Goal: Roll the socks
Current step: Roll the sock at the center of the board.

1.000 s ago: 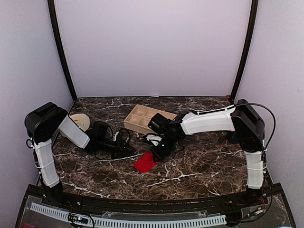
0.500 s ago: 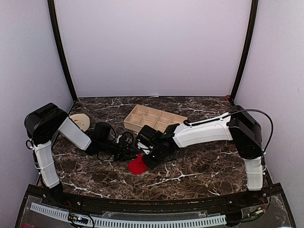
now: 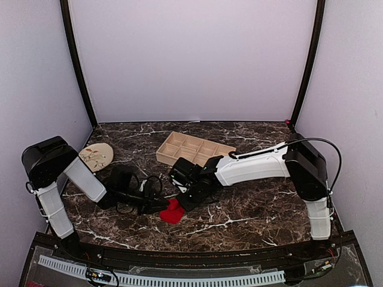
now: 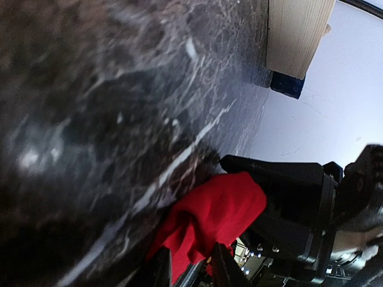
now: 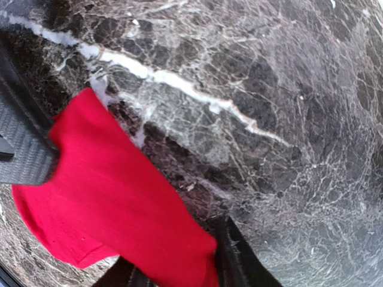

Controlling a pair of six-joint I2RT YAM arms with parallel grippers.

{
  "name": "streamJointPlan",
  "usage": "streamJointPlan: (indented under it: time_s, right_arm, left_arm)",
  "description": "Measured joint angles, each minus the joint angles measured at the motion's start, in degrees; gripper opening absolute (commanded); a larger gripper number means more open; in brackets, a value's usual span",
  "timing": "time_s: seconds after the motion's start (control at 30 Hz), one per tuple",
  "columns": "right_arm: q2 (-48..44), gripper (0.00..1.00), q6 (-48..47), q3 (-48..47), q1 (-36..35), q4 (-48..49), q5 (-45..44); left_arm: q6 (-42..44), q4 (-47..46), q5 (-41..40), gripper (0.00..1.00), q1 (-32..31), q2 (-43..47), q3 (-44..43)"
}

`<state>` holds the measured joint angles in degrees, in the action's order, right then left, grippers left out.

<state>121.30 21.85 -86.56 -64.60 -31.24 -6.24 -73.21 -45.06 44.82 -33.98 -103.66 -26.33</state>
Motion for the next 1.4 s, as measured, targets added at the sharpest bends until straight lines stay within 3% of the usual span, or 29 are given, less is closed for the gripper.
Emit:
streamJointPlan:
  time_s: [0.2,1.03,1.17,1.4]
  right_arm:
    - [0.0,0.35,1.1,-0.1,-0.3,0.2,-0.4]
    - [1.3,0.35,-6.3,-4.9,-2.4,-1.6,-2.4]
    - [1.5,0.30,-6.6,-4.9,-2.4,-1.8,-2.4]
    - [2.0,0.11,-5.5,-4.8,-2.4,-0.7,-1.9]
  left_arm:
    - [-3.2,-6.0,-3.9,0.27,-0.3,1.8,5.0]
    - [-7.3,-11.1,-6.7,0.30,-0.4,0.0,5.0]
    - [-7.8,-12.4,-7.0,0.30,-0.4,-0.5,5.0]
    - [-9.3,-14.6,-7.5,0.33,-0.4,-1.3,5.2]
